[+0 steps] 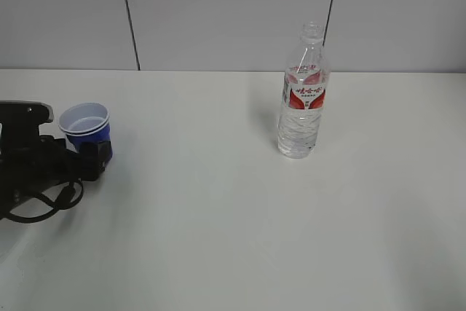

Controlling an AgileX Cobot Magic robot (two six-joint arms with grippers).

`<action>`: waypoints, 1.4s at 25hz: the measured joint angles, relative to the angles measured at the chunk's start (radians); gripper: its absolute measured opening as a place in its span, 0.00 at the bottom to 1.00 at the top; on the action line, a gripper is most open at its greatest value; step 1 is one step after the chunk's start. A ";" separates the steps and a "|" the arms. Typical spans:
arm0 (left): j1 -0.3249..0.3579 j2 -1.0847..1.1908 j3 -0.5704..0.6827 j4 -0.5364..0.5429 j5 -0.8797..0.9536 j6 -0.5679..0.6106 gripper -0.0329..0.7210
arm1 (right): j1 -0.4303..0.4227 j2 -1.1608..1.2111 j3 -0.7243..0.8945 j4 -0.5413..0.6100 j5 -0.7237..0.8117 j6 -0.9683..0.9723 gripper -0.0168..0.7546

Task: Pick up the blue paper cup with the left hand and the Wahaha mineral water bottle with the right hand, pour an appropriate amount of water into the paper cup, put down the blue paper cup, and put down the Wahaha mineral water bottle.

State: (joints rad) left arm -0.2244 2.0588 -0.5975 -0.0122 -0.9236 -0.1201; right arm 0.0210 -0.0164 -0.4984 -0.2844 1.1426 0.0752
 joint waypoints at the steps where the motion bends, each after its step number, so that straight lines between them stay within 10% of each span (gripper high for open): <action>1: 0.001 0.006 -0.007 0.000 0.000 0.000 0.94 | 0.000 0.000 0.000 0.000 0.000 0.000 0.78; 35: -0.001 0.008 -0.047 0.123 -0.129 0.000 0.75 | 0.000 0.000 0.000 0.002 0.000 0.000 0.78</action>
State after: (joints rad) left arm -0.2257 2.0671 -0.6442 0.1104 -1.0522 -0.1201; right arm 0.0210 -0.0164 -0.4984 -0.2825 1.1426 0.0752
